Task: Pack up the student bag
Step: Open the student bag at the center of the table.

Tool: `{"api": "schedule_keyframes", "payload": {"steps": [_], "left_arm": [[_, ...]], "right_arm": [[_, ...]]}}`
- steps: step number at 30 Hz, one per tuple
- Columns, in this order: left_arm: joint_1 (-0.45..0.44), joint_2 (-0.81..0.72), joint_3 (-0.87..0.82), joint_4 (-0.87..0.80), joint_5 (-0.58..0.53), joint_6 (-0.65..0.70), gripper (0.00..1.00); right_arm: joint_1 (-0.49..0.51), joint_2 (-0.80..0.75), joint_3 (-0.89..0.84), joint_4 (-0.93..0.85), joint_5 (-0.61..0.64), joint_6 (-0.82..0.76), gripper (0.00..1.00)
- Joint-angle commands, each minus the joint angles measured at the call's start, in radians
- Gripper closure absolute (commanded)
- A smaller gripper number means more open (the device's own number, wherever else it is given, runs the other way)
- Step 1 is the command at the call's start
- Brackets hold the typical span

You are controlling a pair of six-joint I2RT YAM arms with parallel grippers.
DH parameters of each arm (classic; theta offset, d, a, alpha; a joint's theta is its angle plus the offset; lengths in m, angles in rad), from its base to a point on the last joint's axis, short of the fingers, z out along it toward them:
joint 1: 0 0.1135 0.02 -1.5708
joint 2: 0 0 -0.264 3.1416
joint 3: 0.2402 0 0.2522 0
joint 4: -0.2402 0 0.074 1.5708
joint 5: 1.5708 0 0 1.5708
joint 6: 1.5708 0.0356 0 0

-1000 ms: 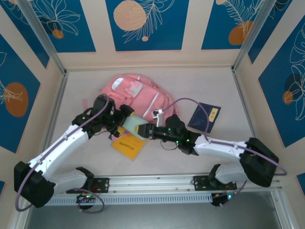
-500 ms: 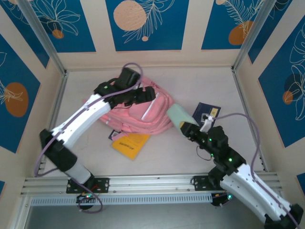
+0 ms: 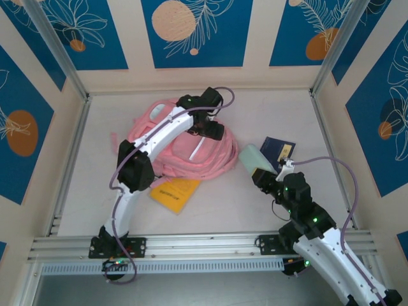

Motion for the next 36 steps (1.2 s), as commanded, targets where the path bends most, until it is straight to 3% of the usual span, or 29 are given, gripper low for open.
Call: {"api": "schedule_keyframes", "payload": {"steps": [1, 8, 16, 19, 21, 22, 30, 36], "left_arm": [[0.02, 0.007, 0.017, -0.022, 0.107, 0.023, 0.23], [0.02, -0.027, -0.103, 0.067, 0.224, -0.011, 0.49], [0.039, -0.025, -0.175, 0.083, 0.205, -0.024, 0.51], [0.045, -0.039, -0.188, 0.097, 0.224, -0.02, 0.73], [0.055, -0.047, -0.178, 0.094, 0.232, -0.02, 0.95], [0.059, -0.058, -0.178, 0.094, 0.235, -0.023, 1.0], [0.132, -0.227, -0.162, 0.085, 0.324, -0.048, 1.0], [0.161, -0.31, -0.172, 0.053, 0.388, -0.029, 1.0]], "right_arm": [[-0.013, -0.004, 0.038, 0.014, 0.0, -0.056, 0.64], [-0.058, 0.027, 0.011, 0.069, -0.044, -0.071, 0.65], [-0.11, 0.067, 0.012, 0.119, -0.125, -0.066, 0.65], [-0.118, 0.068, 0.007, 0.122, -0.133, -0.065, 0.65], [-0.123, 0.067, 0.003, 0.129, -0.136, -0.064, 0.66], [-0.123, 0.068, 0.0, 0.136, -0.139, -0.068, 0.66], [-0.15, 0.111, 0.014, 0.153, -0.162, -0.033, 0.68], [-0.241, 0.302, 0.036, 0.293, -0.404, 0.108, 0.67]]}}
